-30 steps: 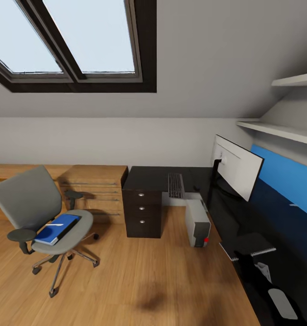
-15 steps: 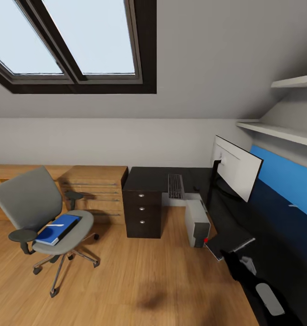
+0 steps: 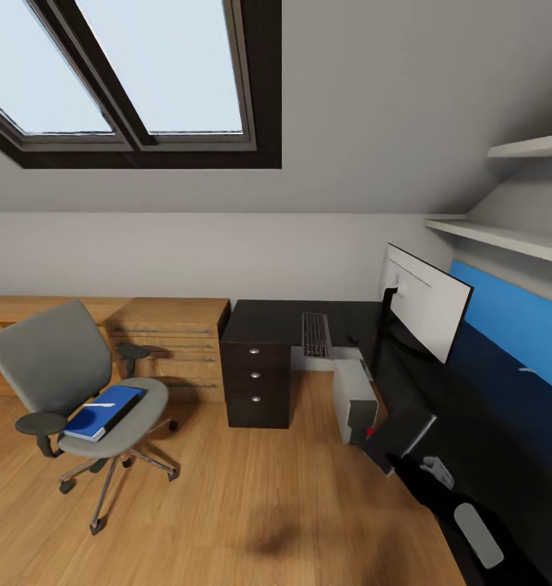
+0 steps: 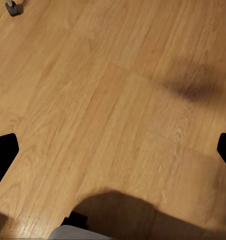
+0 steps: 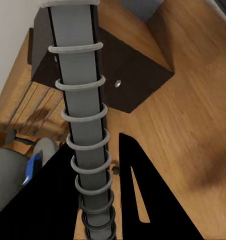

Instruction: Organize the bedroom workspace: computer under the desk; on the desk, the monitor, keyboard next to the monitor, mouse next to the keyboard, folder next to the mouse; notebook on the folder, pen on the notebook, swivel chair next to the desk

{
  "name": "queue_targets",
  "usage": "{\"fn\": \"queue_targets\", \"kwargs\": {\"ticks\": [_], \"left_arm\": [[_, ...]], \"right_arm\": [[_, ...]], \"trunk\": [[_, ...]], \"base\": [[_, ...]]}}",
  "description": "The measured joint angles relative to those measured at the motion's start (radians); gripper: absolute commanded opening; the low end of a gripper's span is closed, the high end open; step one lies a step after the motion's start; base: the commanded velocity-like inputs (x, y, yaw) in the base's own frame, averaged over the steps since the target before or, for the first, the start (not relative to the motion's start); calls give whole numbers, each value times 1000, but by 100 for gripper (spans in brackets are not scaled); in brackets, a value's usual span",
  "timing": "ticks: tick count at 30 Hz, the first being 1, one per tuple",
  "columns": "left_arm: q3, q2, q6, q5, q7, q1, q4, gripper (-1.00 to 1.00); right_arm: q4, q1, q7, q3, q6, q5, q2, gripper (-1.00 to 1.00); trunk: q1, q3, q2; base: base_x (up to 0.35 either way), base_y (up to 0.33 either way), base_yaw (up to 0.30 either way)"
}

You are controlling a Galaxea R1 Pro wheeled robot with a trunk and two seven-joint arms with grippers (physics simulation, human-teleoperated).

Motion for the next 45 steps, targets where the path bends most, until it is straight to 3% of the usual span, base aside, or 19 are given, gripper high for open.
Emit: {"fn": "queue_targets", "kwargs": {"ticks": [5, 11, 17, 27, 45], "left_arm": [[0, 0, 0, 0, -1, 0, 12, 100], [0, 0, -1, 0, -2, 0, 18, 100], [1, 1, -1, 0, -2, 0, 18, 100], [1, 2, -1, 1, -3, 0, 19, 100], [1, 2, -1, 0, -3, 0, 18, 100]], "right_arm": [[-1, 0, 61, 39, 0, 13, 0, -100], [2, 0, 213, 60, 0, 18, 4, -100], [6, 0, 261, 65, -1, 21, 6, -100], [8, 0, 272, 68, -3, 21, 17, -100], [9, 0, 271, 64, -11, 23, 43, -100]], "trunk": [[0, 0, 0], [0, 0, 0], [0, 0, 0], [0, 0, 0], [0, -10, 0]], "base": [[0, 0, 0], [0, 0, 0], [0, 0, 0], [0, 0, 29], [0, 0, 240]]}}
